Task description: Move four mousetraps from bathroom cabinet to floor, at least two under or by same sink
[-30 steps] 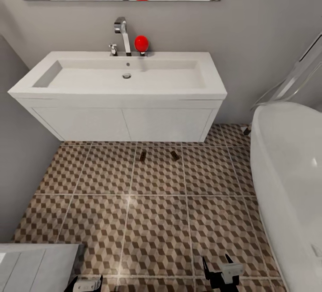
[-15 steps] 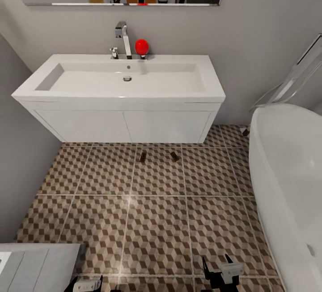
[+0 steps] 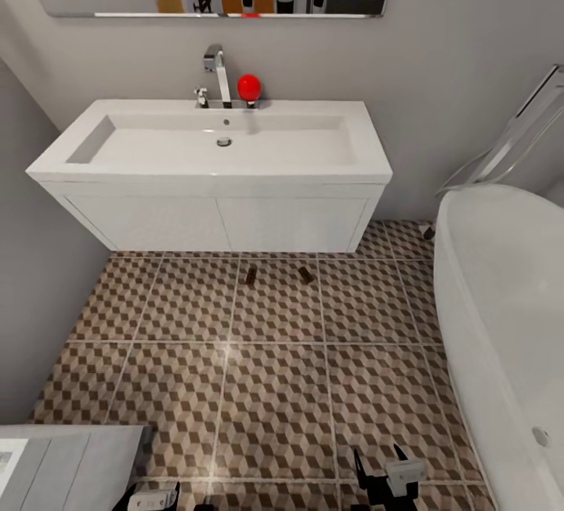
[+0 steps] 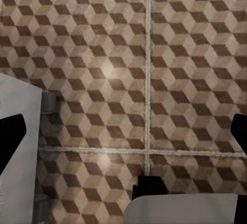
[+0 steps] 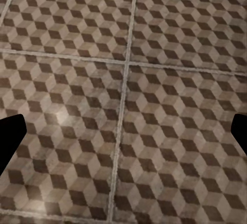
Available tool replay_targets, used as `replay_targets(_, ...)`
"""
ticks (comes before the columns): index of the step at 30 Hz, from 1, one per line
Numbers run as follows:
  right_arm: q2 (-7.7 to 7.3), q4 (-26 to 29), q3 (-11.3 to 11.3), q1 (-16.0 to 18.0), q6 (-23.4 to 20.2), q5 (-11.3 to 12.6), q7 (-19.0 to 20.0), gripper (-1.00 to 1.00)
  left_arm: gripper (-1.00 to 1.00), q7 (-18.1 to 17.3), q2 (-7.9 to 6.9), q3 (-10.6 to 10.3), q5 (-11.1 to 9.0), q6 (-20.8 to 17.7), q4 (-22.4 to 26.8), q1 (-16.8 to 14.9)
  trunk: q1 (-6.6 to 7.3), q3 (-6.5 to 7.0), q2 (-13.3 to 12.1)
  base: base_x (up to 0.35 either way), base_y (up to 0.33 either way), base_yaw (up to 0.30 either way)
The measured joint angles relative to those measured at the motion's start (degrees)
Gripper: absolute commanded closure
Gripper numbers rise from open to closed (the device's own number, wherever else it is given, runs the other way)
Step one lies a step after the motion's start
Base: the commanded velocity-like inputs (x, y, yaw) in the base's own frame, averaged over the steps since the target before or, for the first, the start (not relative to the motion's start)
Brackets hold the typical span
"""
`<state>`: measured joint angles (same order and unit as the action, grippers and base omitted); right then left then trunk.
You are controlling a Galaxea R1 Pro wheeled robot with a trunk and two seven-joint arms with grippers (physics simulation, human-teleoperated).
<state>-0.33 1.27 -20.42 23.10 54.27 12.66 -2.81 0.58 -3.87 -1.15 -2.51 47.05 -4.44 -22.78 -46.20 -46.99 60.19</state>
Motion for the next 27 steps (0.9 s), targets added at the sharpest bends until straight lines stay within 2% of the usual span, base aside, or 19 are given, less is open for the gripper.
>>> replay_targets(8, 1.42, 0.1, 0.0, 0.0, 0.1, -0.1, -0.1, -1.0, -1.0, 0.0, 0.0, 0.0, 0.0, 0.0, 0.0, 0.0, 1.76, 1.57, -3.2, 0.0, 0.0, 0.0)
replay_targets(27, 1.72, 0.1, 0.1, 0.0, 0.1, 0.0, -0.8, -1.0, -1.0, 0.0, 0.0, 0.0, 0.0, 0.0, 0.0, 0.0, 5.94, 6.63, -10.8, 0.0, 0.0, 0.0)
